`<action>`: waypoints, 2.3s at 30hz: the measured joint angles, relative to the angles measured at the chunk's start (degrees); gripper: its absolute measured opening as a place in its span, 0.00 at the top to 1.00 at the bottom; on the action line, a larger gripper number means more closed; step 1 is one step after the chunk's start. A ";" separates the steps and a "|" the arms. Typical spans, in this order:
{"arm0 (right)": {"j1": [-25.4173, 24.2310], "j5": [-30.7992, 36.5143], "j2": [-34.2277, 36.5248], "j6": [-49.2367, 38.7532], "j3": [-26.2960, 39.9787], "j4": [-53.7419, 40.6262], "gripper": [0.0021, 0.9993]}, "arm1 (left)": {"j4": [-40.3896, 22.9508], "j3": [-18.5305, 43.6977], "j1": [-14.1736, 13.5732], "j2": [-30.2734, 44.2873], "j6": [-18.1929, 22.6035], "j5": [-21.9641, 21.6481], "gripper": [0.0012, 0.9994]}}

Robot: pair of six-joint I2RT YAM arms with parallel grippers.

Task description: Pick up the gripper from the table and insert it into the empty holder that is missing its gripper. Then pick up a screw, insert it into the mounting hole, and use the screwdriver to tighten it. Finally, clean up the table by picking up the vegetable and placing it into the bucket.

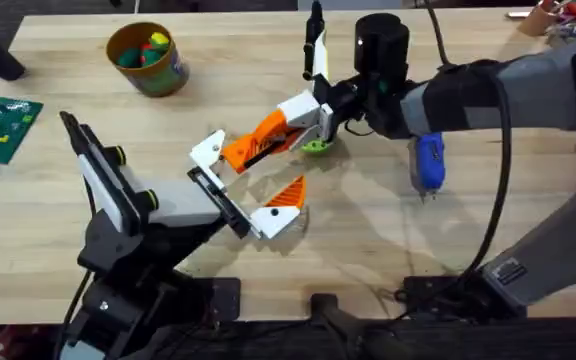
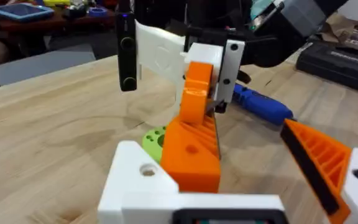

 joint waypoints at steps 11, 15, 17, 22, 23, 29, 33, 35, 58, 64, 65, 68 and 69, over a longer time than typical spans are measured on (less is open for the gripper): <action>0.02 0.00 0.17 -0.02 0.02 -1.66 0.97 | 0.00 0.00 -0.02 0.01 0.00 0.04 0.01; 0.02 0.00 0.20 -0.02 0.02 -1.73 0.97 | 0.00 0.00 -0.02 0.00 0.00 0.04 0.01; 0.02 0.00 0.21 -0.03 0.02 -1.73 0.97 | 0.00 0.00 -0.02 0.00 0.00 0.04 0.01; 0.02 0.00 0.22 -0.49 0.02 -1.66 0.97 | 0.00 0.00 -0.02 0.00 0.00 0.04 0.01; 0.02 0.00 0.20 -0.54 0.02 -1.66 0.97 | 0.00 0.00 -0.02 0.00 0.00 0.04 0.01; 0.02 0.02 0.20 -1.11 0.02 -1.66 0.97 | 0.00 0.00 -0.02 0.00 0.00 0.04 0.01; 0.02 0.02 0.25 -1.41 0.02 -1.64 0.97 | 0.00 0.00 -0.02 0.00 0.00 0.04 0.01; 0.02 0.02 0.44 -1.56 0.02 -1.63 0.97 | 0.00 0.00 -0.02 0.00 0.00 0.04 0.01; -0.84 0.04 1.33 -6.07 -0.42 5.73 0.97 | 0.00 0.00 -0.02 0.00 0.00 0.04 0.01; -1.86 0.02 1.33 -0.16 -1.81 15.48 0.97 | 0.00 0.00 -0.02 0.00 0.00 0.04 0.01; -1.98 0.02 1.33 0.37 -1.91 15.55 0.97 | 0.00 0.00 -0.02 0.00 0.00 0.04 0.01; -2.12 0.00 1.33 1.57 -2.10 15.58 0.97 | 0.00 0.00 -0.02 0.00 0.00 0.04 0.01; -2.10 0.00 1.33 1.80 -2.10 15.58 0.97 | 0.00 0.00 -0.02 0.00 0.00 0.04 0.01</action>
